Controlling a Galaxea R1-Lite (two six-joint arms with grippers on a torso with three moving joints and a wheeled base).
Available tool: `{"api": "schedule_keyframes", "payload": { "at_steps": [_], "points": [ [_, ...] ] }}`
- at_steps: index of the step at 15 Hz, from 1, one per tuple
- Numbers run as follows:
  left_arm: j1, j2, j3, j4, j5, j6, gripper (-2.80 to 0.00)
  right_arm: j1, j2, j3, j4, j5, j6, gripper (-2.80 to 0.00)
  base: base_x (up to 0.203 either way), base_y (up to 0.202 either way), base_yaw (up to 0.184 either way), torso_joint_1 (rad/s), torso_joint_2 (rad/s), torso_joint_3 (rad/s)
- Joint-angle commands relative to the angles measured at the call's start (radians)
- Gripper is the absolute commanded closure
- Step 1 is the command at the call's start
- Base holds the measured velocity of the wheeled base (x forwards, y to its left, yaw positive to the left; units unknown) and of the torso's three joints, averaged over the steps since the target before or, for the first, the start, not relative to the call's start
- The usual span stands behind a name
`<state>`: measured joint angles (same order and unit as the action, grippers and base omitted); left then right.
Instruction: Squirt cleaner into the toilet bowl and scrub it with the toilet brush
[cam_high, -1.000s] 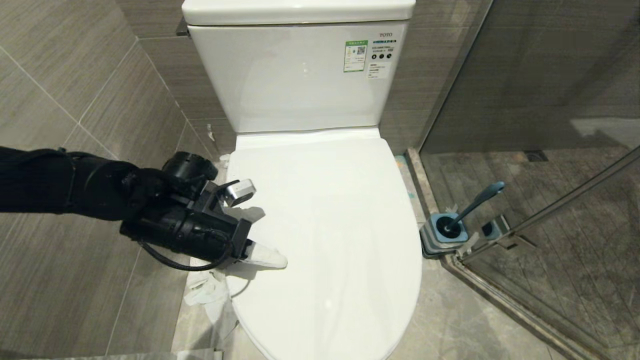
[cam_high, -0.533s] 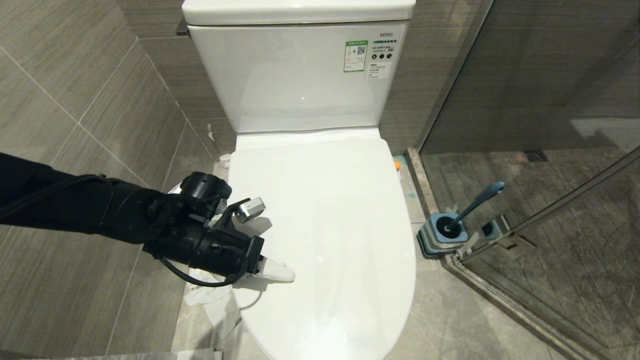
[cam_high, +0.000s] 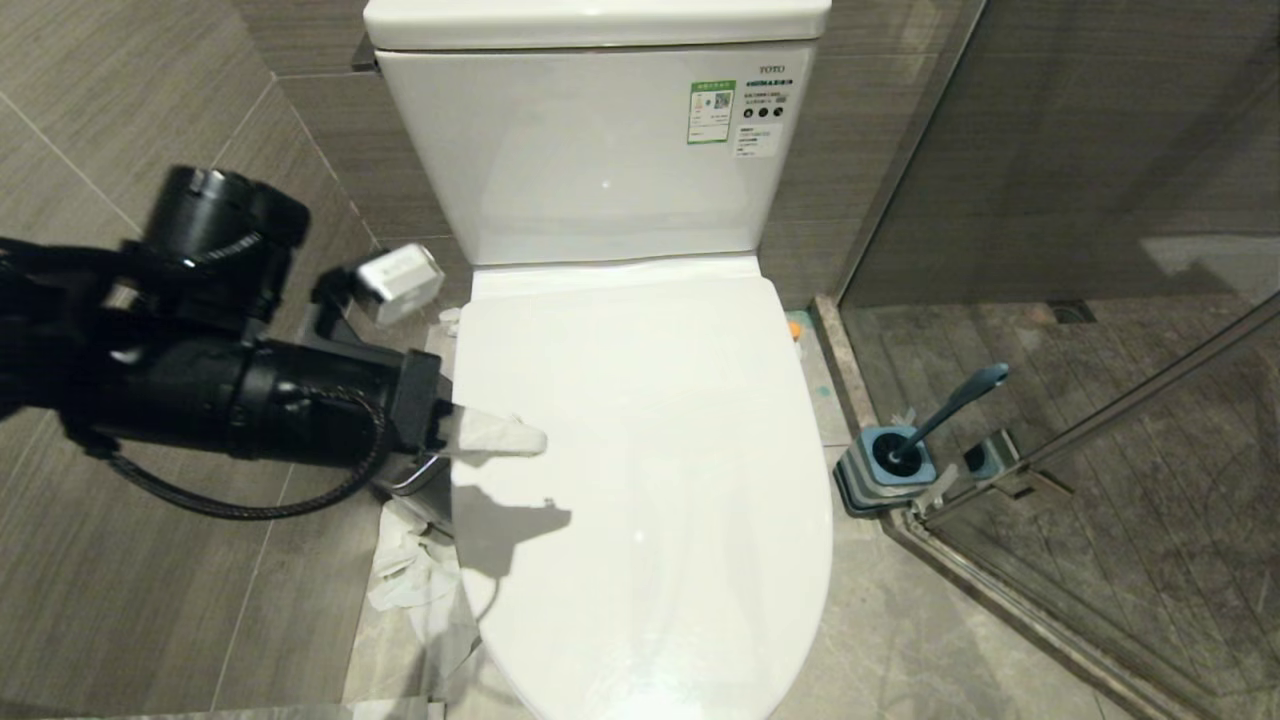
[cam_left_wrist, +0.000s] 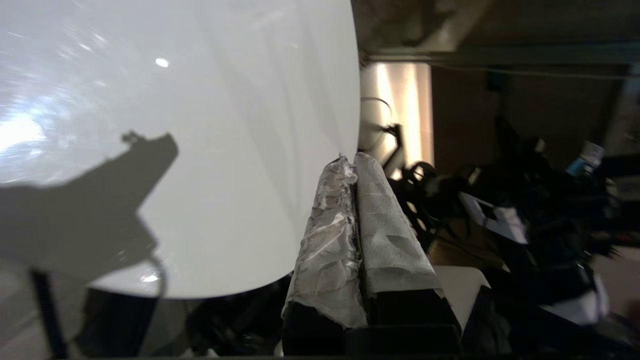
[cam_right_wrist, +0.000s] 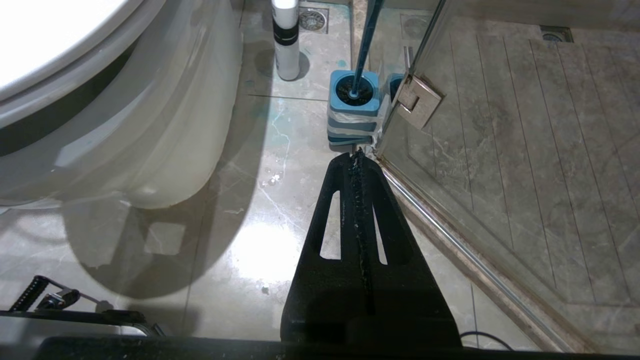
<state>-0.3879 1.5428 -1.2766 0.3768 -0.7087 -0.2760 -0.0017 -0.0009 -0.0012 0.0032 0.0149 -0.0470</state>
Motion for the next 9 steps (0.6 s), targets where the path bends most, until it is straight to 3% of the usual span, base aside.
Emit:
{"api": "schedule_keyframes", "payload": {
  "at_steps": [1, 2, 4, 5, 7, 9],
  "points": [
    [-0.030, -0.155, -0.093, 0.080, 0.325, 0.019, 0.00, 0.000, 0.001, 0.000, 0.000, 0.000, -0.001, 0.00, 0.000, 0.000, 0.000, 0.000, 0.00, 0.000],
    [-0.033, -0.193, -0.117, 0.098, 0.470, 0.061, 0.00, 0.000, 0.001, 0.000, 0.000, 0.000, -0.001, 0.00, 0.000, 0.000, 0.000, 0.000, 0.00, 0.000],
    [-0.011, -0.283, -0.143, 0.134, 0.645, 0.199, 0.00, 0.000, 0.001, 0.000, 0.000, 0.000, -0.001, 0.00, 0.000, 0.000, 0.000, 0.000, 0.00, 0.000],
    [0.006, -0.321, -0.145, 0.152, 0.710, 0.258, 0.00, 0.000, 0.001, 0.000, 0.000, 0.000, -0.001, 0.00, 0.000, 0.000, 0.000, 0.000, 0.00, 0.000],
    [0.020, -0.384, -0.154, 0.161, 0.825, 0.302, 0.00, 0.000, 0.001, 0.000, 0.000, 0.000, -0.001, 0.00, 0.000, 0.000, 0.000, 0.000, 0.00, 0.000],
    [0.043, -0.454, -0.170, 0.164, 0.866, 0.341, 0.00, 0.000, 0.001, 0.000, 0.000, 0.000, -0.001, 0.00, 0.000, 0.000, 0.000, 0.000, 0.00, 0.000]
  ]
}}
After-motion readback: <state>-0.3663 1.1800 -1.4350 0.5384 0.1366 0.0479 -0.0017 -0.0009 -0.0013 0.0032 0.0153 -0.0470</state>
